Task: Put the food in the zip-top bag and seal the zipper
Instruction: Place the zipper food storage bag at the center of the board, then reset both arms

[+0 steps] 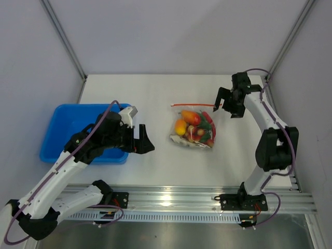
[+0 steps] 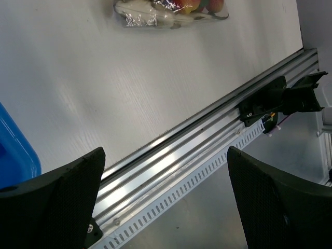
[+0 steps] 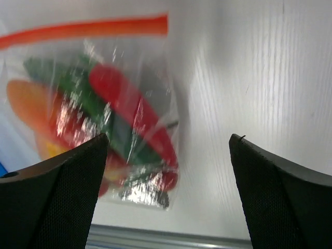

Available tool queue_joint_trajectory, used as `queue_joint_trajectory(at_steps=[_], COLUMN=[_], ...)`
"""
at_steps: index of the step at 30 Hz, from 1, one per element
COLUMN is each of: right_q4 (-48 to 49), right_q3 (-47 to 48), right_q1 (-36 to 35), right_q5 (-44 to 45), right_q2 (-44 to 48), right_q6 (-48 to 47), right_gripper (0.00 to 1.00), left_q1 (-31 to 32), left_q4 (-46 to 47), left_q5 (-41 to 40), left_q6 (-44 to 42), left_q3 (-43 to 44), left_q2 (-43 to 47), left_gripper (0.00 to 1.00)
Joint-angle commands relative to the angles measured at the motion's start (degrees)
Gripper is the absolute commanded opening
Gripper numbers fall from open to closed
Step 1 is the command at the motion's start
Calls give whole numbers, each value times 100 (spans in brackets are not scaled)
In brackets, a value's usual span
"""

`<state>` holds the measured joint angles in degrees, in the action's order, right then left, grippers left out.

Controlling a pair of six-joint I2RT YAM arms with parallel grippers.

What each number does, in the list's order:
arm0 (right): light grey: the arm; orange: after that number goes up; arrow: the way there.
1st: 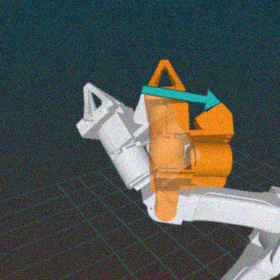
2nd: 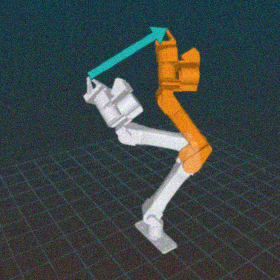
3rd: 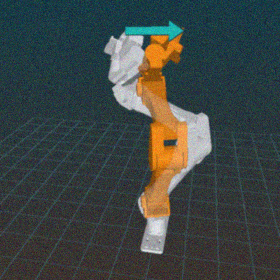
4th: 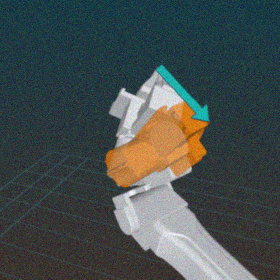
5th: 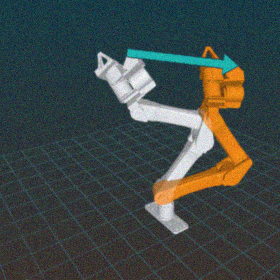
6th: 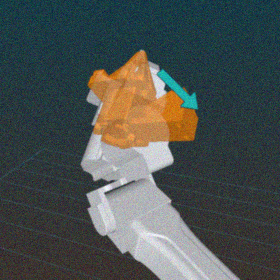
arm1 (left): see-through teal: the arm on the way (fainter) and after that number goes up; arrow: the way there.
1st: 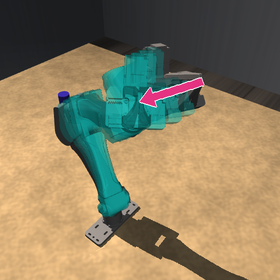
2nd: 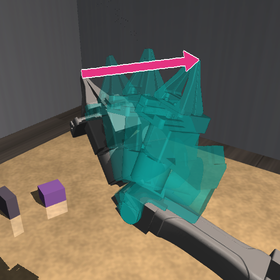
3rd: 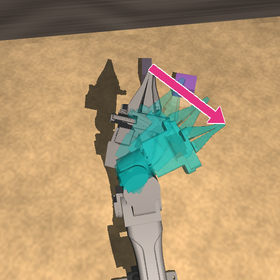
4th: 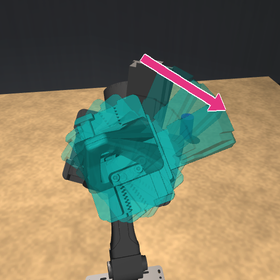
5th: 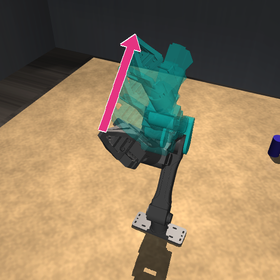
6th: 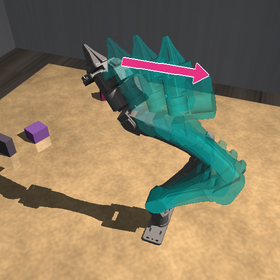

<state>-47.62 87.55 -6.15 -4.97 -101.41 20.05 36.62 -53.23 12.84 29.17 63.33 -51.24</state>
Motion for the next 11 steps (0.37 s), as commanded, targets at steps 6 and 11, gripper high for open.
queue_joint_trajectory(at_steps=[6,11], right_q4=[-925,-496], right_q3=[-1160,-2389], right_q1=[-1292,-2433], right_q5=[788,857], right_q2=[2404,3775], right_q6=[973,1624], right_gripper=[99,100], left_q1=[3,12], left_q4=[612,1445], left_q5=[622,1184], left_q6=[739,1169], left_q3=[-654,-1383], left_q2=[439,1010], left_gripper=[100,100])
